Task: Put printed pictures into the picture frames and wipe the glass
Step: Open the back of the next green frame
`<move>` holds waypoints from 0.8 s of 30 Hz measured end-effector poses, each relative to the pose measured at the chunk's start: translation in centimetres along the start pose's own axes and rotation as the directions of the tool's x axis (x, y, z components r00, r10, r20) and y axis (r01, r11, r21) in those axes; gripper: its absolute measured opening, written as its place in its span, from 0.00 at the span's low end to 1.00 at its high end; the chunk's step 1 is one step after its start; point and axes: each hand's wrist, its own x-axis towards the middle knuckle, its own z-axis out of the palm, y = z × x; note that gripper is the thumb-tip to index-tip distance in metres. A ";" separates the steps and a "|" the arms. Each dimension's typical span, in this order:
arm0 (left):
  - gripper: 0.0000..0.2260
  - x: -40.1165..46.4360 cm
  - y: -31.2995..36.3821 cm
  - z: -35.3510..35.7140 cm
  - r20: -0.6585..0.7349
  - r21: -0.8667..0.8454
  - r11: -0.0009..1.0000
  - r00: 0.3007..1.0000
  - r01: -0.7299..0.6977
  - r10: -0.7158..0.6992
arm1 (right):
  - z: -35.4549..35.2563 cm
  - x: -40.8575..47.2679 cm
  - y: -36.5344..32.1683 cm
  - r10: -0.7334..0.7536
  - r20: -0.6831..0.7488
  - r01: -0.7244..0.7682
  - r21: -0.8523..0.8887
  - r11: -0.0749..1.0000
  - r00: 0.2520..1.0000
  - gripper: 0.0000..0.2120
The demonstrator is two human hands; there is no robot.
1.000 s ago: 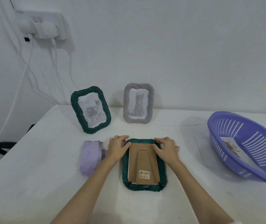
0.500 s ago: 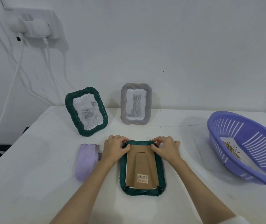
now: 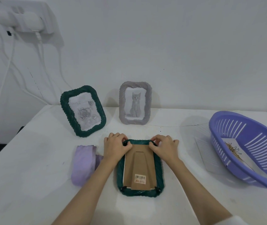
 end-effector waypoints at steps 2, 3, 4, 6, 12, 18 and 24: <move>0.08 0.0 0.3 0.1 -0.021 0.001 1.000 1.000 0.019 -0.019 | 0.0 -0.1 0.0 0.004 0.005 -0.004 0.020 1.000 1.000 0.06; 0.08 -0.1 0.5 0.1 -0.032 -0.009 1.000 0.999 0.030 -0.030 | -0.1 -0.2 0.0 0.003 0.013 -0.004 0.033 0.999 1.000 0.07; 0.07 -0.2 0.5 0.2 -0.034 -0.022 0.999 0.999 0.041 -0.041 | -0.3 -0.4 0.0 0.002 0.022 -0.003 0.052 0.999 1.000 0.08; 0.09 -0.4 0.5 0.1 -0.006 -0.033 0.999 0.999 0.035 -0.035 | -0.8 -1.2 0.3 0.003 0.038 -0.007 0.105 0.994 0.999 0.13; 0.30 -3.4 -0.3 -3.0 0.288 -0.023 0.996 0.954 -0.082 0.085 | -3.2 -5.4 1.0 -0.077 0.050 0.072 0.088 0.994 0.996 0.16; 0.42 -5.6 -0.6 -3.4 0.362 -0.016 0.996 0.928 -0.083 0.083 | -4.7 -7.9 0.0 -0.101 0.311 0.105 0.003 0.994 0.945 0.40; 0.37 -8.3 -0.7 -4.3 0.344 -0.229 0.957 0.905 -0.177 0.250 | -5.1 -9.2 0.2 -0.169 0.424 0.183 0.009 0.983 0.890 0.37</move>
